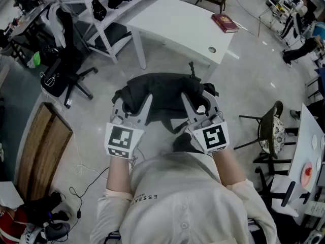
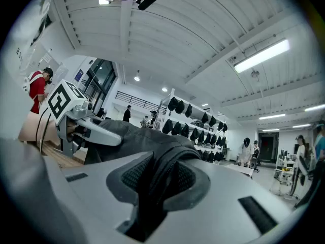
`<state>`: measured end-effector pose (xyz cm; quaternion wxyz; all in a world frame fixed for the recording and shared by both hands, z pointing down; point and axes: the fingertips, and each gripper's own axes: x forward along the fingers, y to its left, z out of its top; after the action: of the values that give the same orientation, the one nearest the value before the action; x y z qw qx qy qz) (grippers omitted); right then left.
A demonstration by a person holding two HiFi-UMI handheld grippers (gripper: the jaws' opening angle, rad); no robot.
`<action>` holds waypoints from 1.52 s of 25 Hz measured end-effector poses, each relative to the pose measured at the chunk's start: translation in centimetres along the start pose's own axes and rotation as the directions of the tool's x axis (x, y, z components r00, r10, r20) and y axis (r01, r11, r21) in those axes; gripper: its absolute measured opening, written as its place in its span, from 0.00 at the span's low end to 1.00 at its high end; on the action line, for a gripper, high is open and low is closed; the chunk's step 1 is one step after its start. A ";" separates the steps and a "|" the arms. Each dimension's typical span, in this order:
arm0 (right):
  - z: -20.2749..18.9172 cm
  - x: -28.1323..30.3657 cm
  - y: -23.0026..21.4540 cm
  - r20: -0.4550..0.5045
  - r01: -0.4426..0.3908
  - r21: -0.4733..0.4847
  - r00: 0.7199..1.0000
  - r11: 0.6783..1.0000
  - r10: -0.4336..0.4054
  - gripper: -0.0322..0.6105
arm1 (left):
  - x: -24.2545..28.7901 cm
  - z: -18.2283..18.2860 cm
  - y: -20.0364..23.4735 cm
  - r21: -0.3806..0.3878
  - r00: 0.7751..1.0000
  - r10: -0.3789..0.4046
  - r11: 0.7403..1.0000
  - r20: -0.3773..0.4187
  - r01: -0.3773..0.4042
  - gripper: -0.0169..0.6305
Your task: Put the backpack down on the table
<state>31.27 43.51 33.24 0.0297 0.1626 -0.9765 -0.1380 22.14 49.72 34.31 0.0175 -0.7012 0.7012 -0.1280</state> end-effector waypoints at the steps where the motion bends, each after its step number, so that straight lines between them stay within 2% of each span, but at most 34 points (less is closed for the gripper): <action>1: -0.1 0.1 0.1 -0.004 -0.004 -0.001 1.000 1.000 0.004 0.18 | 0.0 -0.1 0.0 -0.002 1.000 0.000 1.000 -0.003 0.000 0.19; 11: -0.8 0.4 0.4 -0.005 0.009 0.026 1.000 1.000 -0.009 0.18 | 0.0 -1.0 0.5 -0.020 1.000 -0.010 1.000 -0.011 0.009 0.19; 17: -2.0 1.3 0.3 -0.049 0.009 0.066 0.999 0.998 -0.005 0.18 | 0.6 -1.9 0.8 -0.019 0.999 -0.016 1.000 -0.034 0.015 0.19; 22: -2.9 3.8 -0.2 -0.051 -0.021 0.063 0.998 0.998 0.024 0.18 | 2.0 -2.8 2.6 -0.043 0.999 -0.009 0.999 -0.051 0.007 0.19; 26: -3.0 7.0 -1.8 -0.029 -0.038 0.039 0.999 0.999 0.039 0.18 | 4.6 -2.8 4.9 -0.045 0.999 0.003 0.999 -0.047 -0.005 0.19; 31: -4.5 12.0 -5.0 -0.024 -0.062 0.073 0.998 0.995 0.064 0.18 | 9.2 -3.0 8.3 -0.046 0.997 0.032 0.998 -0.068 -0.035 0.19; 38: -5.5 20.6 -12.2 -0.006 -0.115 0.074 0.993 0.991 0.116 0.18 | 18.3 -2.0 13.8 -0.065 0.992 0.072 0.995 -0.102 -0.079 0.19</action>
<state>16.16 24.30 35.40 0.0368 0.1075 -0.9886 -0.0990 7.90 31.74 36.30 -0.0370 -0.6672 0.7311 -0.1377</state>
